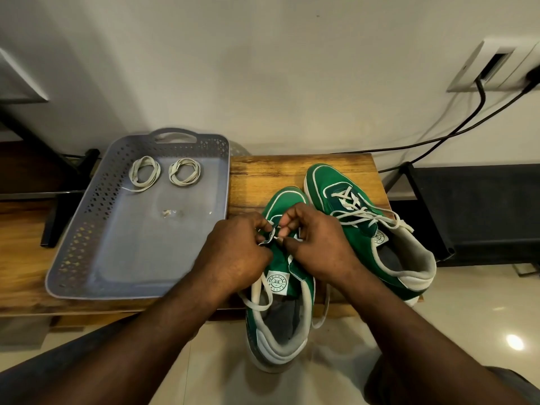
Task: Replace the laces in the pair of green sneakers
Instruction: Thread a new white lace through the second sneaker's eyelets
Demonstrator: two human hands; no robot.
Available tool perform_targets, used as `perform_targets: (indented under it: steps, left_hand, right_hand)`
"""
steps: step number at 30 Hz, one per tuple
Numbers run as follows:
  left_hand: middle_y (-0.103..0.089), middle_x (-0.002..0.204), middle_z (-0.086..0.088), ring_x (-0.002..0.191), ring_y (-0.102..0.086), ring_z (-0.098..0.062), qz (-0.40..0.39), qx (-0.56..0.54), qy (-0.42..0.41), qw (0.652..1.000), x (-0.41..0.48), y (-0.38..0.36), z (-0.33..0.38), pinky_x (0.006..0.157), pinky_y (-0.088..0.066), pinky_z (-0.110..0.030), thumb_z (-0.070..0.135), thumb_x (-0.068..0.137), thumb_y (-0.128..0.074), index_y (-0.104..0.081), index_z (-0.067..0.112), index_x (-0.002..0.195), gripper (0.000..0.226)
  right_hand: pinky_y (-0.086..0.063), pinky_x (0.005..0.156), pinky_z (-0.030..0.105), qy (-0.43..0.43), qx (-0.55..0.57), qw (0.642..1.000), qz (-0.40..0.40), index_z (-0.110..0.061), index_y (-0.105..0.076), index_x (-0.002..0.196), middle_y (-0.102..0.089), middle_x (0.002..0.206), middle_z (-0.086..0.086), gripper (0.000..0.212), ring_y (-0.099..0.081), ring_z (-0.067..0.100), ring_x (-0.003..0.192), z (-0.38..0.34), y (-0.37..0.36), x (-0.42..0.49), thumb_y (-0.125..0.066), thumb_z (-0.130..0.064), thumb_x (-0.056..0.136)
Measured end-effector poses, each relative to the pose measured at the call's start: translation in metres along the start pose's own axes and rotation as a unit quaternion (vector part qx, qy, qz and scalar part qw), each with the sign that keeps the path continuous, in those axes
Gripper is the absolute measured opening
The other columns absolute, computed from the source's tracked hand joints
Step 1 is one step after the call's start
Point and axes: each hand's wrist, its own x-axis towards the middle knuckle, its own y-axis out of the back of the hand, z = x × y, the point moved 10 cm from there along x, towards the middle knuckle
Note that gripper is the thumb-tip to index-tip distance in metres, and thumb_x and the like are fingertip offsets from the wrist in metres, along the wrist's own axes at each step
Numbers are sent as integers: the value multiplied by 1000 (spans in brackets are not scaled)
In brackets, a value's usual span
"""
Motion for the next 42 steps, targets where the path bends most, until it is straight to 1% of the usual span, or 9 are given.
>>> perform_targets:
  steps: [8, 16, 21, 25, 29, 33, 36, 38, 42]
  left_hand:
    - [-71, 97, 15, 86, -64, 0, -10, -15, -2, 1000, 2, 1, -2, 69, -49, -17, 11, 82, -79, -73, 29, 119, 42]
    - [-69, 95, 15, 85, -64, 0, 1, -21, 0, 1000, 4, -1, -5, 69, -50, -18, 10, 82, -79, -72, 31, 114, 38]
    - [-70, 95, 13, 84, -65, -2, 19, -5, 2, 1000, 3, -1, -4, 71, -53, -21, 13, 81, -81, -72, 29, 113, 37]
    - [-72, 98, 12, 86, -65, -2, 7, 14, -11, 1000, 2, -1, 0, 72, -52, -20, 15, 79, -82, -73, 28, 116, 41]
    - [-70, 97, 12, 85, -64, -2, 9, 20, -8, 1000, 3, 2, -1, 70, -52, -21, 14, 79, -83, -71, 29, 114, 40]
    - [-70, 94, 12, 84, -65, -2, -6, 9, -5, 1000, 6, 0, -6, 70, -52, -21, 18, 81, -83, -71, 29, 111, 34]
    - [-76, 85, 8, 79, -71, -6, 1, -47, 8, 999, 9, 4, -7, 73, -58, -29, 42, 92, -77, -78, 28, 95, 15]
    - [-77, 79, 4, 76, -72, -11, 24, -70, 23, 997, 13, 9, -10, 72, -57, -33, 51, 99, -65, -79, 25, 85, 32]
    - [-70, 76, 6, 73, -66, -11, 71, 11, 33, 997, 17, 8, -13, 60, -44, -27, 38, 100, -68, -71, 25, 76, 27]
  right_hand:
    - [-59, 76, 46, -18, -41, 996, 74, -33, -56, 74, -68, 76, -12, 36, -67, 14, 83, 5, -6, 0, -77, -4, 77]
    - [-63, 72, 44, -41, -16, 997, 64, -24, -45, 60, -68, 66, -11, 47, -72, 5, 73, 7, -3, 2, -76, 7, 78]
    - [-62, 78, 51, -37, 2, 999, 19, -24, -47, 62, -68, 69, -4, 43, -72, 17, 78, 5, -6, 3, -75, 3, 81]
    - [-51, 93, 52, -7, -93, 995, 31, -32, -50, 64, -60, 66, -8, 39, -58, 18, 79, -3, -9, 0, -70, 0, 74]
    - [-62, 75, 52, -16, 29, 997, 63, -27, -45, 59, -62, 61, -12, 51, -72, 11, 75, 3, -6, 0, -75, 9, 79]
    - [-64, 75, 45, -22, 65, 994, 82, -25, -49, 63, -71, 71, -5, 48, -74, 6, 78, 8, -5, -3, -78, 9, 81]
    - [-59, 78, 45, -3, -24, 996, 82, -32, -54, 71, -67, 80, -7, 40, -65, 9, 84, 3, -3, -2, -78, -1, 82]
    - [-54, 84, 47, -1, -60, 996, 73, -36, -54, 74, -63, 83, -10, 38, -54, 9, 88, 3, -4, 0, -82, -11, 83]
    - [-47, 97, 53, 8, -60, 998, 11, -42, -58, 81, -63, 91, -17, 32, -50, 9, 99, -1, -10, 2, -86, -25, 79]
